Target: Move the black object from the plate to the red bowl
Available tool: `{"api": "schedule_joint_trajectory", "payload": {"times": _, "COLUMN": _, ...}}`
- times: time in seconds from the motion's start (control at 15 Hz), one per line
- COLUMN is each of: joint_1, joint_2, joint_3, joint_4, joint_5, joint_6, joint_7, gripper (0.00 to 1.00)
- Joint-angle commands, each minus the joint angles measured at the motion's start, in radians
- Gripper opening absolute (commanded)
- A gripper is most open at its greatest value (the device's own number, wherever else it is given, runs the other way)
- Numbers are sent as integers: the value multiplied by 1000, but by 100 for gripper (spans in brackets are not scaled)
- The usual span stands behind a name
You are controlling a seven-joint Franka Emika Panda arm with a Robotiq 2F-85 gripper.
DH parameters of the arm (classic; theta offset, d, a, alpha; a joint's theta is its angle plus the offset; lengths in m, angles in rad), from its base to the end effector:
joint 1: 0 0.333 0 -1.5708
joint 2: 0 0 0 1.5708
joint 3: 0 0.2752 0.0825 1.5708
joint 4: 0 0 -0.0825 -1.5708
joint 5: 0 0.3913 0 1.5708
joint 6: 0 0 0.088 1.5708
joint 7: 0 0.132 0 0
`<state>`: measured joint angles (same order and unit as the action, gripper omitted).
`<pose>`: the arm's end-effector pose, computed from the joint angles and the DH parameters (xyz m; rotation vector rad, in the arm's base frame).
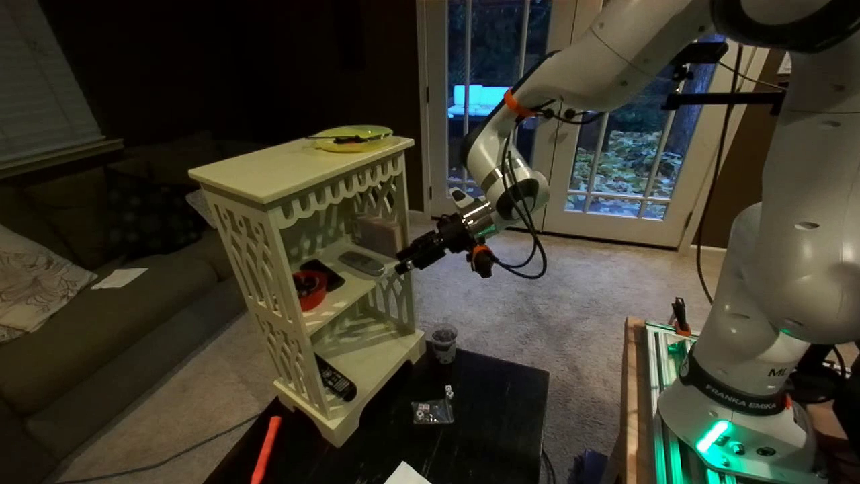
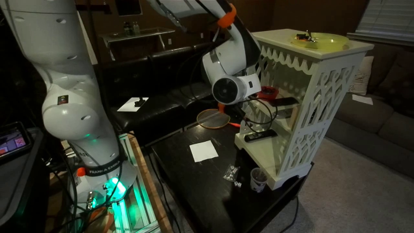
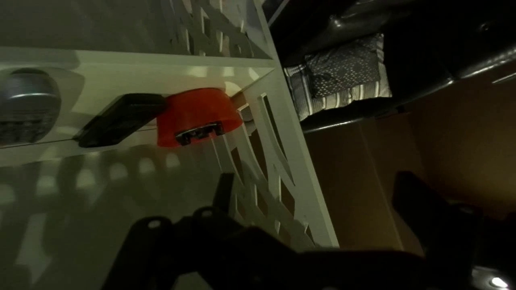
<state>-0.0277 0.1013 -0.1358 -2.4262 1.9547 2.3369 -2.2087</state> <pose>0.5008 -0.0520 0.2070 -2.2609 -0.4110 -1.3062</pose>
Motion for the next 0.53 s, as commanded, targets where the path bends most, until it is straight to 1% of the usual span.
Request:
{"api": "schedule_joint_trajectory", "payload": {"times": 0.0, "joint_1": -6, "joint_2": -184, "joint_3": 18, "joint_4": -110, "joint_5": 35, "joint_6": 173, "joint_7": 6, "gripper": 100}}
{"api": "schedule_joint_trajectory", "payload": {"times": 0.13, "joint_1": -15, "joint_2": -236, "joint_3": 33, "joint_4": -129, "joint_5": 39, "joint_6": 260, "joint_7": -10, "gripper": 100}}
{"api": "schedule_joint_trajectory", "payload": {"times": 0.2, "joint_1": -23, "joint_2": -257, "joint_3": 37, "joint_4": -133, "joint_5": 38, "joint_6": 283, "joint_7": -17, "gripper": 100}}
{"api": "schedule_joint_trajectory", "payload": {"times": 0.33, "joint_1": -40, "joint_2": -270, "joint_3": 46, "joint_4": -129, "joint_5": -1, "joint_6": 301, "joint_7": -25, "gripper": 100}}
{"api": "schedule_joint_trajectory", "payload": {"times": 0.4, "joint_1": -43, "joint_2": -226, "joint_3": 49, "joint_4": -102, "joint_5": 1, "joint_6": 272, "joint_7": 2, "gripper": 100}}
{"api": "schedule_joint_trajectory", "payload": {"times": 0.47, "joint_1": -49, "joint_2": -239, "joint_3": 52, "joint_4": -106, "joint_5": 1, "joint_6": 282, "joint_7": -2, "gripper": 100}}
